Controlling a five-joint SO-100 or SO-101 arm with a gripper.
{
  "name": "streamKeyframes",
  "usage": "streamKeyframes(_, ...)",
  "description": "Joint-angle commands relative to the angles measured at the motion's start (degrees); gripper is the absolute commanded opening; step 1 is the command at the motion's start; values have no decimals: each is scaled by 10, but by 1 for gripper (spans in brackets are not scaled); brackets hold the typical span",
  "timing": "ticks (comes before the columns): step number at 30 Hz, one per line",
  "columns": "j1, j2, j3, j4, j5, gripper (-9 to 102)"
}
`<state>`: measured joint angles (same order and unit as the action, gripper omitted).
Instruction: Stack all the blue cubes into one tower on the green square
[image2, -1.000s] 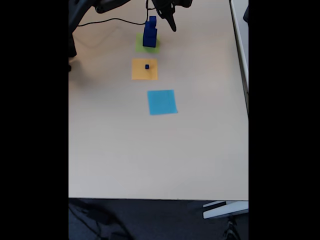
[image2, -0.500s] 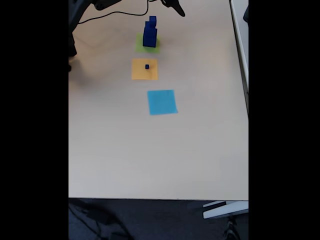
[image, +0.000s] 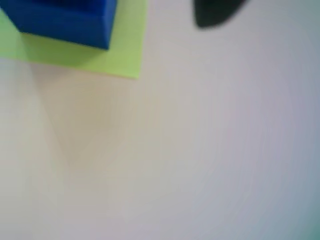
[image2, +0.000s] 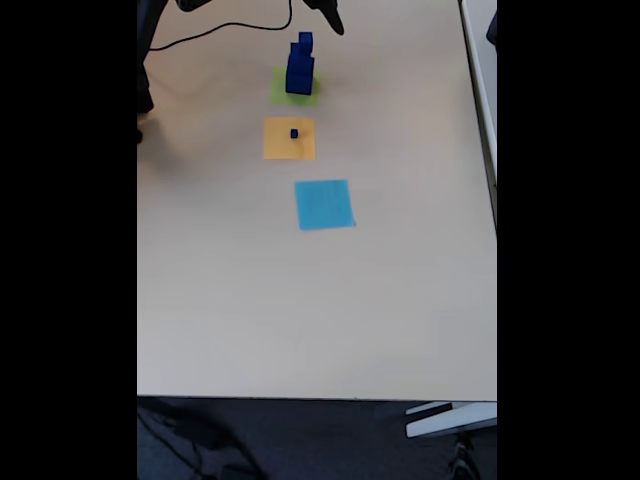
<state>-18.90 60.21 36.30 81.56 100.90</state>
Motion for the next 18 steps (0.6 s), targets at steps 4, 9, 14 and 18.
streamKeyframes(4,-1,54,-9,34,14,26)
streamKeyframes(9,-5,43,-18,43,19,26)
streamKeyframes(14,-10,40,-23,60,19,26)
streamKeyframes(18,-14,37,-23,76,28,25)
